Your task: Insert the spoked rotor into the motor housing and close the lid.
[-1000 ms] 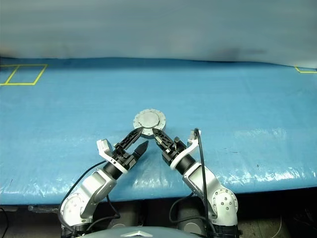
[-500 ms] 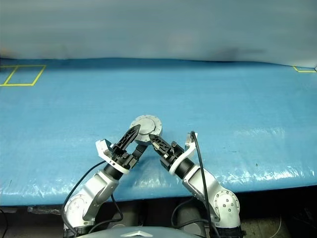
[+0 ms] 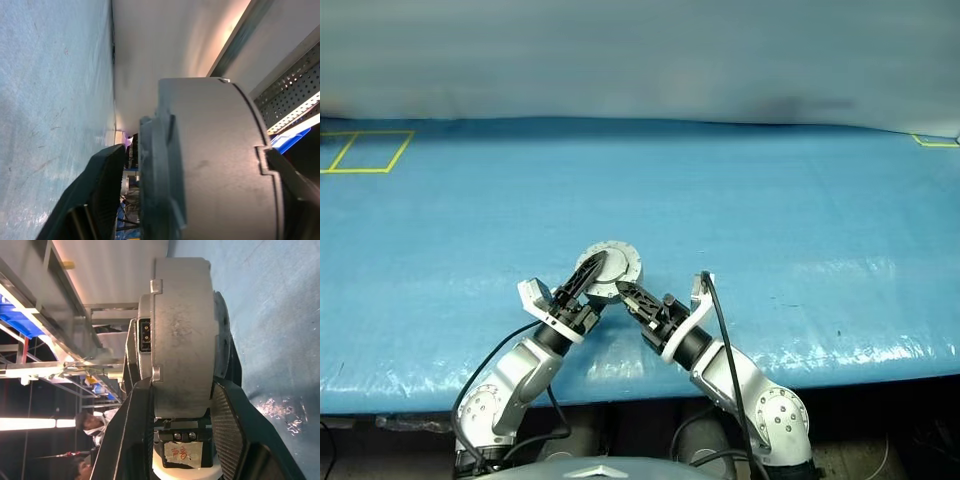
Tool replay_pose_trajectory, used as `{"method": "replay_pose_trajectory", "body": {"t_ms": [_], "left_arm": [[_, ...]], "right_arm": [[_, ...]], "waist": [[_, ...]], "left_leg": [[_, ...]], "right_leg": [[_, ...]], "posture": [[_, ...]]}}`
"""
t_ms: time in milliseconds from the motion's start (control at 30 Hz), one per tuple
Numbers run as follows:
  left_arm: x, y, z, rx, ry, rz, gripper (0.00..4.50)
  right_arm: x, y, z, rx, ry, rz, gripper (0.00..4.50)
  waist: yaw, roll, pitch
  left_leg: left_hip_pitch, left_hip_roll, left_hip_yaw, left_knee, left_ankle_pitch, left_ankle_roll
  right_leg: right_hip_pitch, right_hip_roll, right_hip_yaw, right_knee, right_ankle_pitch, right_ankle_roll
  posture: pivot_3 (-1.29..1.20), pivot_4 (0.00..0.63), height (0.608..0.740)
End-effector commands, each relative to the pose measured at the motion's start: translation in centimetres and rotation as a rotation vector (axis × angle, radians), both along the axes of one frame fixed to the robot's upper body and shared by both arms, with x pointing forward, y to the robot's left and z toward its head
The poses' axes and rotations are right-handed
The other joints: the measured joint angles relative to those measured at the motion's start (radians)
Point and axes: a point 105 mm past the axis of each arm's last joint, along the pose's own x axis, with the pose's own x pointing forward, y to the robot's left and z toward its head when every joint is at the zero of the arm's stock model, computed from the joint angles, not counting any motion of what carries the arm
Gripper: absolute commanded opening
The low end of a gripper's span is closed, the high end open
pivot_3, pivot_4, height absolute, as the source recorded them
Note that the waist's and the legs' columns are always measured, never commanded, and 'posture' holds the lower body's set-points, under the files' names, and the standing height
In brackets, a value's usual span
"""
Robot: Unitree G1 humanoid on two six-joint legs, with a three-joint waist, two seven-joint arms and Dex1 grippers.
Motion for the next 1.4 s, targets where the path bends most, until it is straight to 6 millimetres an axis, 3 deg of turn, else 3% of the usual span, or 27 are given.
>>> {"method": "replay_pose_trajectory", "body": {"t_ms": [33,233,267,400,533,700,867,1067,1233,1400], "left_arm": [[-0.3,-0.7,0.9,-0.045,-0.021,-0.022,2.48],[0.1,-0.5,1.1,-0.024,-0.021,0.008,2.48],[0.2,-0.4,1.1,-0.016,-0.021,0.018,2.48],[1.2,0.7,1.4,0.026,-0.029,0.083,2.46],[2.7,2.4,1.1,0.133,-0.027,0.159,2.46],[6.0,5.2,0.6,0.373,-0.050,0.282,2.46],[11.3,8.9,0.9,0.440,0.001,0.434,2.46],[15.5,9.5,1.8,0.550,-0.033,0.478,2.46],[17.6,9.8,1.4,0.590,0.003,0.498,2.46],[17.7,10.6,-0.8,0.684,0.089,0.522,2.46]], "right_arm": [[-0.5,0.4,3.2,0.084,-0.124,0.016,1.21],[-0.3,0.1,3.3,0.039,-0.200,-0.005,1.21],[-0.2,0.0,3.4,0.048,-0.204,-0.015,1.97],[0.1,-0.6,3.0,-0.039,-0.246,-0.038,3.29],[0.1,-0.7,1.0,-0.333,-0.333,0.024,4.50],[1.1,-1.4,-0.5,-0.621,-0.454,0.015,4.50],[2.6,-2.6,-1.5,-0.899,-0.583,-0.108,4.50],[2.5,-2.5,-2.0,-0.996,-0.672,-0.131,4.50],[2.9,-3.1,-1.9,-1.050,-0.704,-0.192,4.50],[3.0,-3.6,-2.2,-1.092,-0.707,-0.218,4.50]], "waist": [[0.000,0.000,0.000],[0.000,0.000,0.000],[0.001,0.000,0.000],[0.001,0.000,0.000],[0.003,0.000,0.000],[0.009,-0.001,-0.001],[0.014,-0.002,0.000],[0.011,-0.004,0.000],[0.011,-0.006,0.001],[0.004,-0.006,0.001]], "left_leg": [[0.000,0.000,0.000,0.000,0.000,0.000],[0.000,0.000,0.000,0.000,0.000,0.000],[0.000,0.000,0.000,0.000,0.000,0.000],[0.000,0.000,0.000,0.001,0.000,0.000],[0.000,0.000,0.000,0.001,0.000,0.000],[0.001,0.000,0.001,0.001,0.003,-0.003],[0.000,0.000,0.001,0.001,0.005,-0.003],[0.000,0.000,0.002,0.001,0.005,-0.003],[-0.001,0.000,0.002,0.001,0.005,-0.003],[0.000,0.000,0.002,0.001,0.005,-0.003]], "right_leg": [[0.000,0.000,0.000,0.000,0.000,0.000],[0.000,0.000,0.000,0.000,0.000,0.000],[0.000,0.000,0.000,0.000,0.000,0.000],[0.000,0.000,0.000,0.000,0.000,0.000],[0.001,0.000,0.000,0.000,0.001,-0.001],[0.001,0.003,-0.001,0.001,0.003,-0.004],[0.001,0.004,-0.001,0.000,0.006,-0.001],[0.001,0.004,-0.001,-0.001,0.007,0.000],[0.000,0.003,-0.001,-0.002,0.007,0.000],[0.001,0.003,-0.001,0.000,0.007,0.000]], "posture": [[0.00,0.150,0.740],[0.00,0.150,0.740],[0.00,0.150,0.740],[0.00,0.150,0.740],[0.00,0.150,0.740],[0.00,0.150,0.740],[0.00,0.150,0.740],[0.00,0.150,0.740],[0.00,0.150,0.740],[0.00,0.150,0.740]]}}
